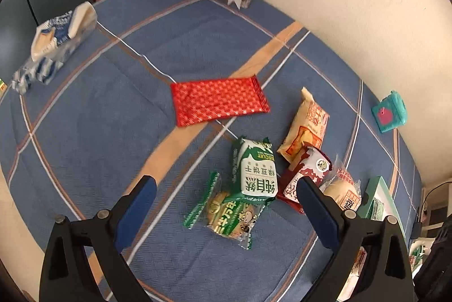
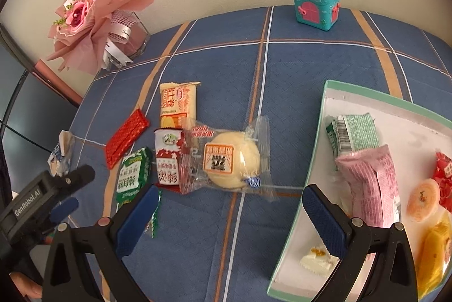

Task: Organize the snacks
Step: 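Grasp the green-white biscuit pack with the left tool while the right tool grasps the wrapped round bun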

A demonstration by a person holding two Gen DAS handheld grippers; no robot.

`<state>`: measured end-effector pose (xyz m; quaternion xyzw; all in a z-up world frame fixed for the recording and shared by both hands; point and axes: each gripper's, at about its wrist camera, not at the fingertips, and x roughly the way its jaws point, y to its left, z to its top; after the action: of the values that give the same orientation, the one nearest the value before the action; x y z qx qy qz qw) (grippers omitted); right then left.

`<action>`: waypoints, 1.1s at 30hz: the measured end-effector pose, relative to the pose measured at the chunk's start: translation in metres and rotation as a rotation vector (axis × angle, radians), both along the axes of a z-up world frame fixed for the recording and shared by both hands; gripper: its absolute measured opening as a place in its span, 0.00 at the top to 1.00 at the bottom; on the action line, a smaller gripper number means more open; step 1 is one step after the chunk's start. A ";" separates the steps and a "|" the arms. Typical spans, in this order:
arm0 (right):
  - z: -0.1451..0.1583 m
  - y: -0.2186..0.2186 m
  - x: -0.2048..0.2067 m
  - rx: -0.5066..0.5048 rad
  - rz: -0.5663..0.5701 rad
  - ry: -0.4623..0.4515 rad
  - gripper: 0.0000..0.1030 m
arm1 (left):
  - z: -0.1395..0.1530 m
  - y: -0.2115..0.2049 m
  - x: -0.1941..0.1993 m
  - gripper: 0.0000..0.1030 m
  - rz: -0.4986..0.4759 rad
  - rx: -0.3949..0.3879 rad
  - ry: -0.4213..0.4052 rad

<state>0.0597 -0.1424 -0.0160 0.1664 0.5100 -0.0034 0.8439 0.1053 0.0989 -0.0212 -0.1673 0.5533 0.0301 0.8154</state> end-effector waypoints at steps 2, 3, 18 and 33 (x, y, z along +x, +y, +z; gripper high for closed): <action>-0.003 0.000 0.004 0.003 -0.002 -0.001 0.01 | -0.003 -0.010 0.005 0.04 -0.022 0.003 0.006; -0.004 0.000 0.006 0.006 -0.003 0.002 0.03 | -0.004 -0.013 0.007 0.05 -0.027 0.003 0.005; -0.040 0.018 0.040 -0.034 0.026 0.081 0.23 | -0.049 -0.038 0.046 0.26 -0.063 0.037 0.090; -0.036 0.015 0.038 0.020 0.025 0.078 0.37 | -0.049 -0.033 0.038 0.57 -0.061 0.013 0.074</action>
<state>0.0979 -0.1272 -0.0517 0.1682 0.5448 0.0058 0.8215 0.1434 0.0661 -0.0698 -0.1440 0.5875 0.0149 0.7961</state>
